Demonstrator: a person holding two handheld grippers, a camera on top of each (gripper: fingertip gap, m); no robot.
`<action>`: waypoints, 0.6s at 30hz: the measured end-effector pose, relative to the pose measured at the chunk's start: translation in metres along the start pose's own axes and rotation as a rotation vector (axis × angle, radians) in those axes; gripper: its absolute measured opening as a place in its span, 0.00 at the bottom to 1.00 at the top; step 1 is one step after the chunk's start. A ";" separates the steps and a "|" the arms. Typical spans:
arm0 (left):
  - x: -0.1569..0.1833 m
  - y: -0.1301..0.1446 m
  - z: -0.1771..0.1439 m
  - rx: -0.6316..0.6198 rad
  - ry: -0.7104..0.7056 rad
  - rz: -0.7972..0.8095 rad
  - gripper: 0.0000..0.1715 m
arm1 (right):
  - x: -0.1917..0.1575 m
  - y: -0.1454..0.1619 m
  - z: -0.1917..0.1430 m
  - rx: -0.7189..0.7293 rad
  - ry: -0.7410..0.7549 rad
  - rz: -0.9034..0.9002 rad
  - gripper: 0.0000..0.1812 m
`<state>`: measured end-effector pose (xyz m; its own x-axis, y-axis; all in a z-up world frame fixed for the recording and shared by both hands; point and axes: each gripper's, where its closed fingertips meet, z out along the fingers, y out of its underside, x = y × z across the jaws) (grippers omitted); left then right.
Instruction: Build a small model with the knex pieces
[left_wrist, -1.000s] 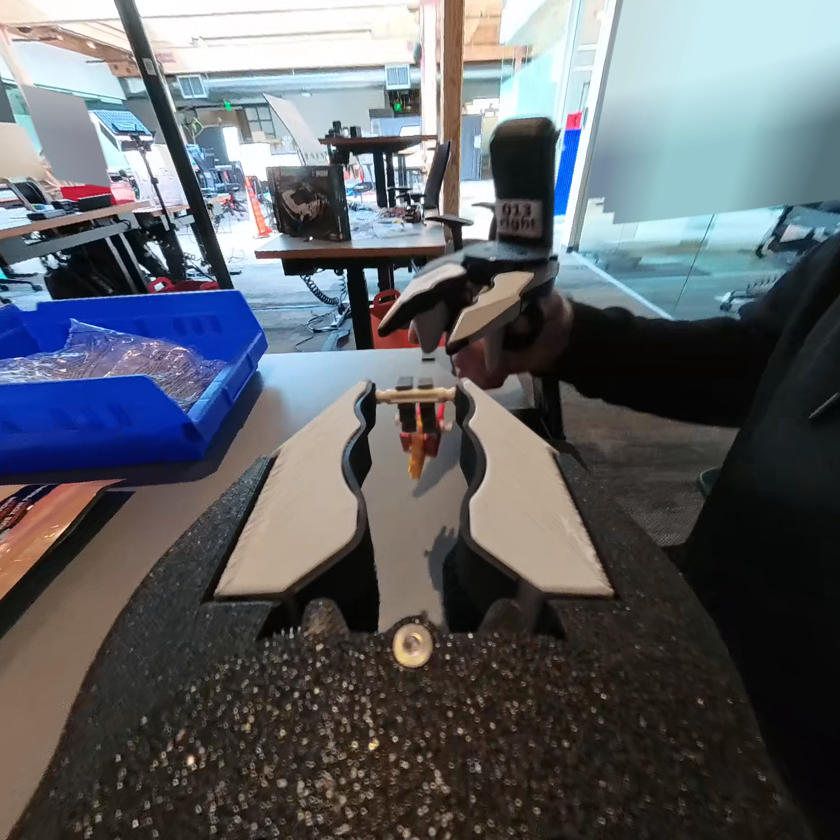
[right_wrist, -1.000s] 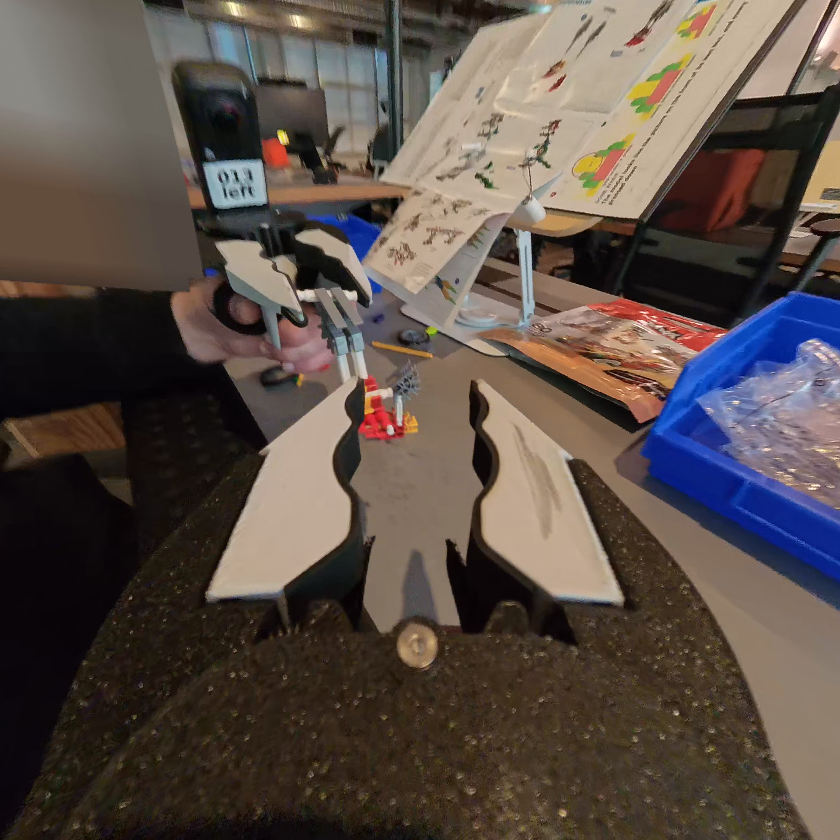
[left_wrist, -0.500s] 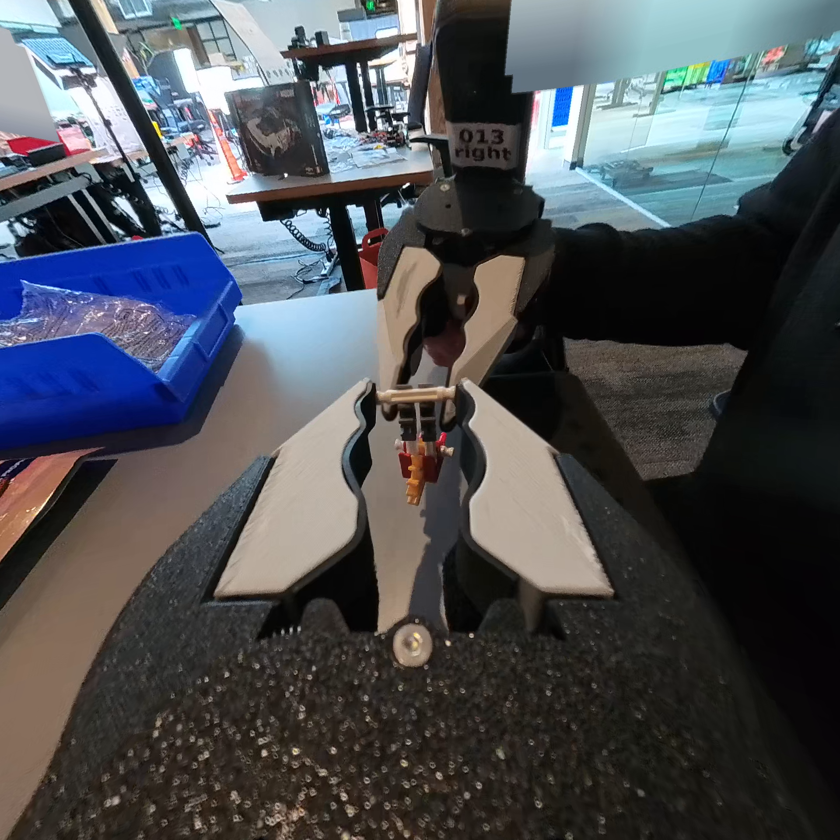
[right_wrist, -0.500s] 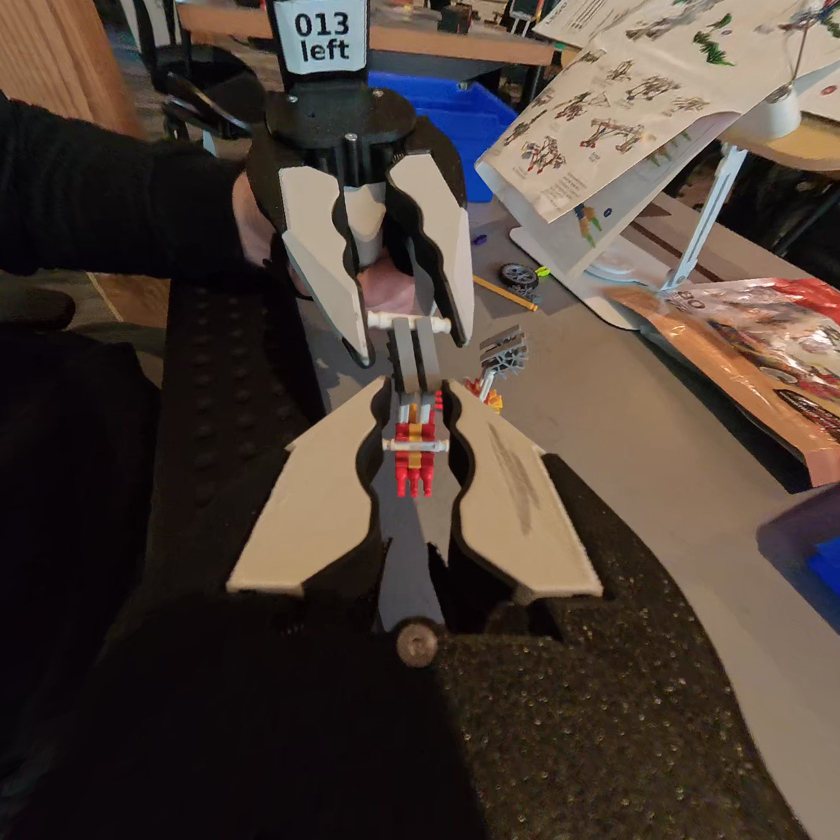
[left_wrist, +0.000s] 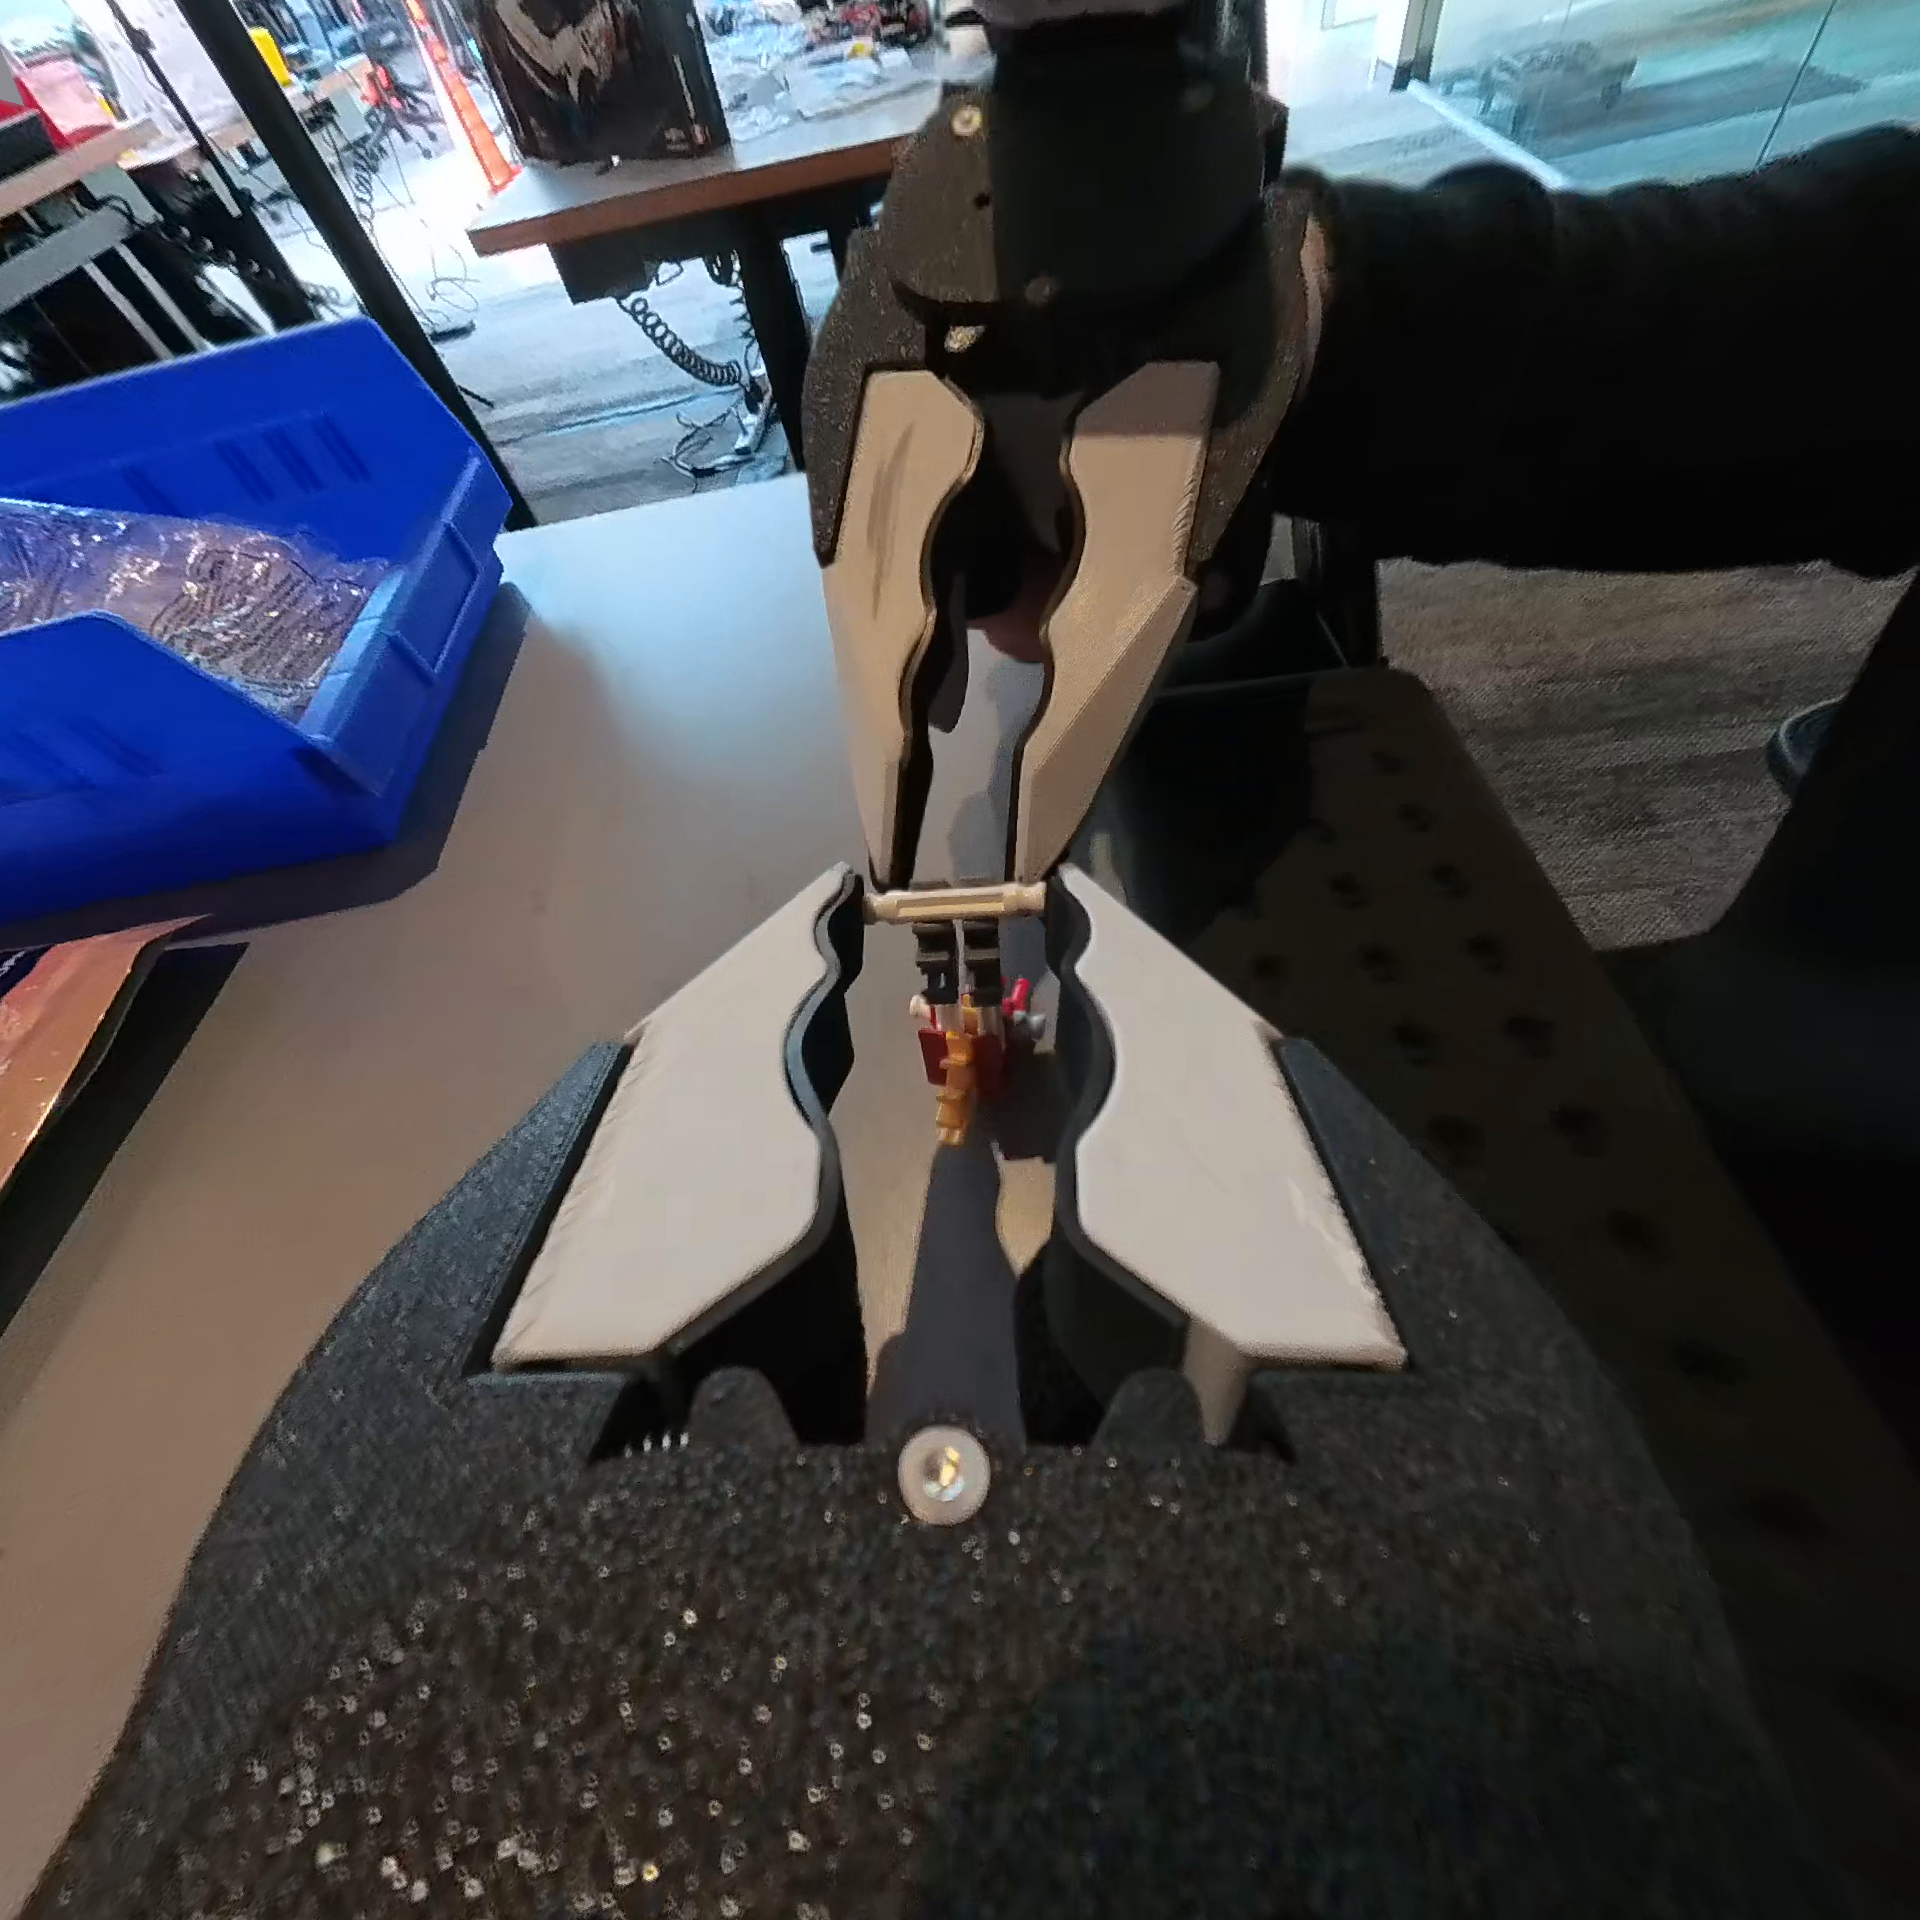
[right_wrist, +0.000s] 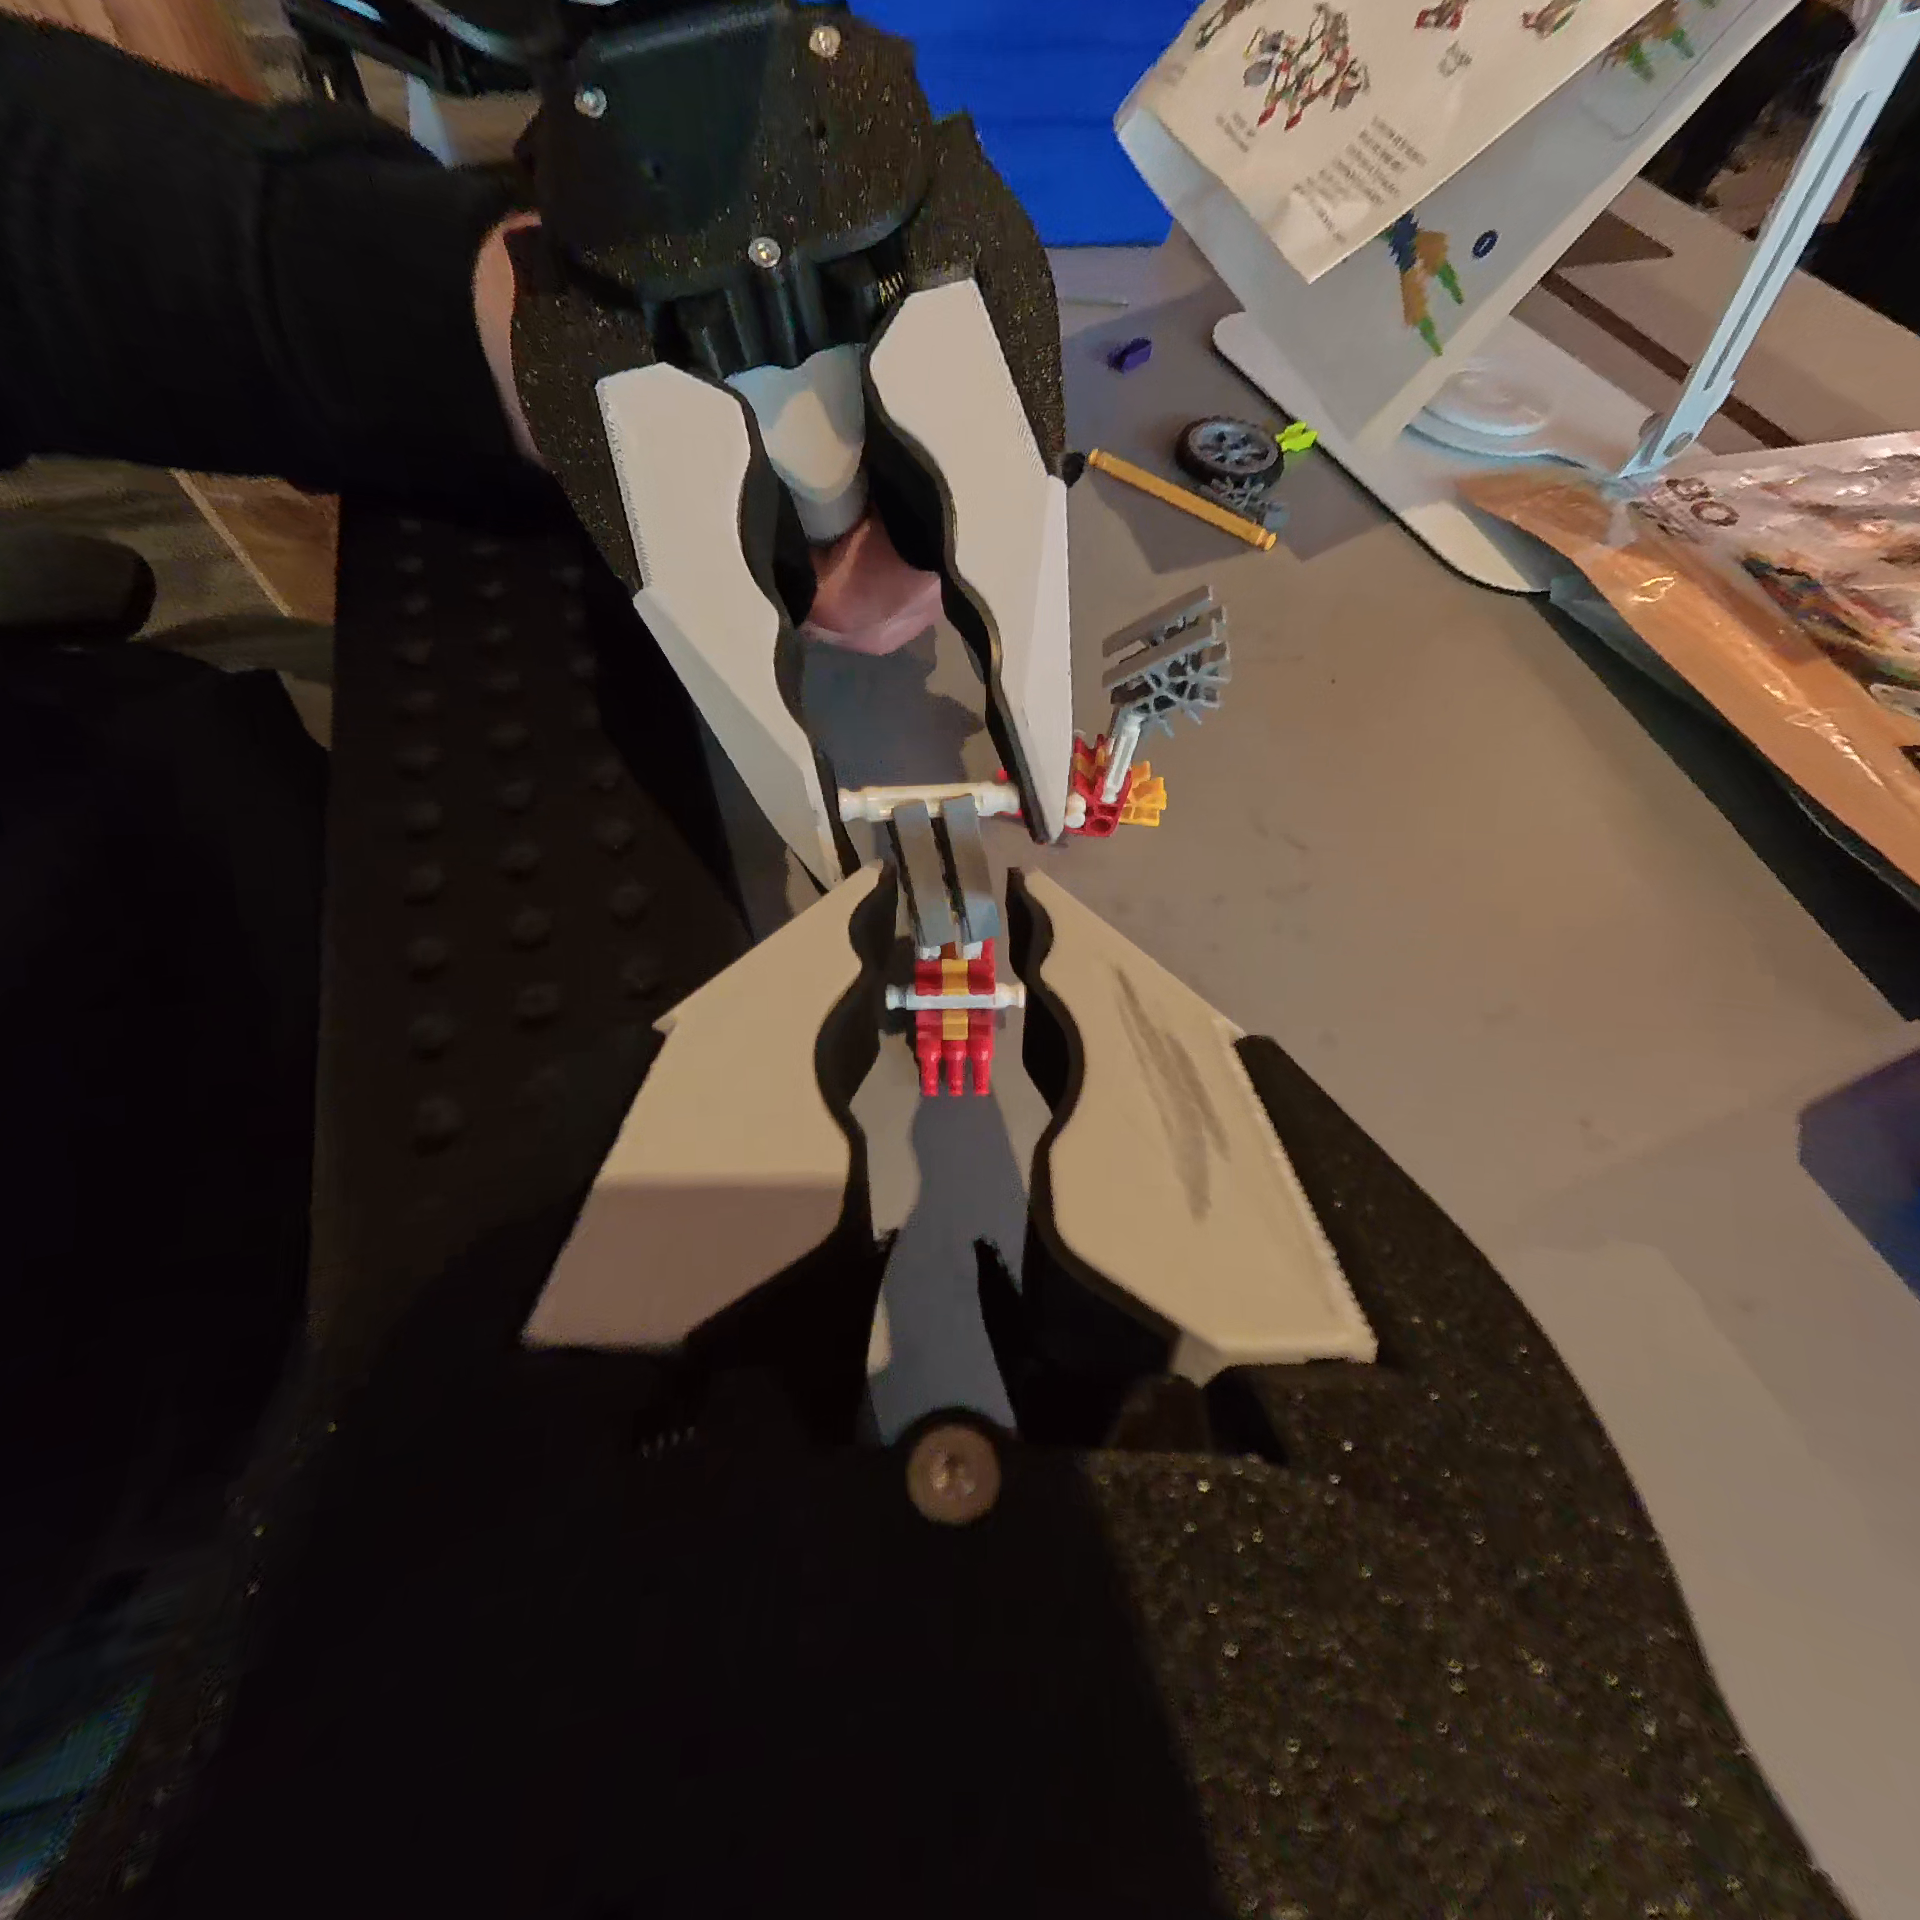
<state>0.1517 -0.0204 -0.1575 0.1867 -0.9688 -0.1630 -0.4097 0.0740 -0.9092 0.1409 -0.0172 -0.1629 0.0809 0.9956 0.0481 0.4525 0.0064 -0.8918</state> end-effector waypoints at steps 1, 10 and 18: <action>0.000 0.001 0.001 -0.005 -0.003 0.005 0.20 | 0.000 0.002 0.001 -0.008 0.000 -0.008 0.11; 0.000 0.007 0.003 -0.026 -0.003 0.004 0.20 | 0.000 0.006 0.005 -0.031 -0.005 0.012 0.09; 0.000 0.007 0.004 -0.029 0.000 0.009 0.20 | 0.001 0.017 0.003 -0.070 -0.002 0.026 0.09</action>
<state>0.1529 -0.0188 -0.1652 0.1827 -0.9682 -0.1707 -0.4370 0.0756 -0.8963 0.1458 -0.0159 -0.1798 0.0923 0.9954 0.0242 0.5114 -0.0265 -0.8589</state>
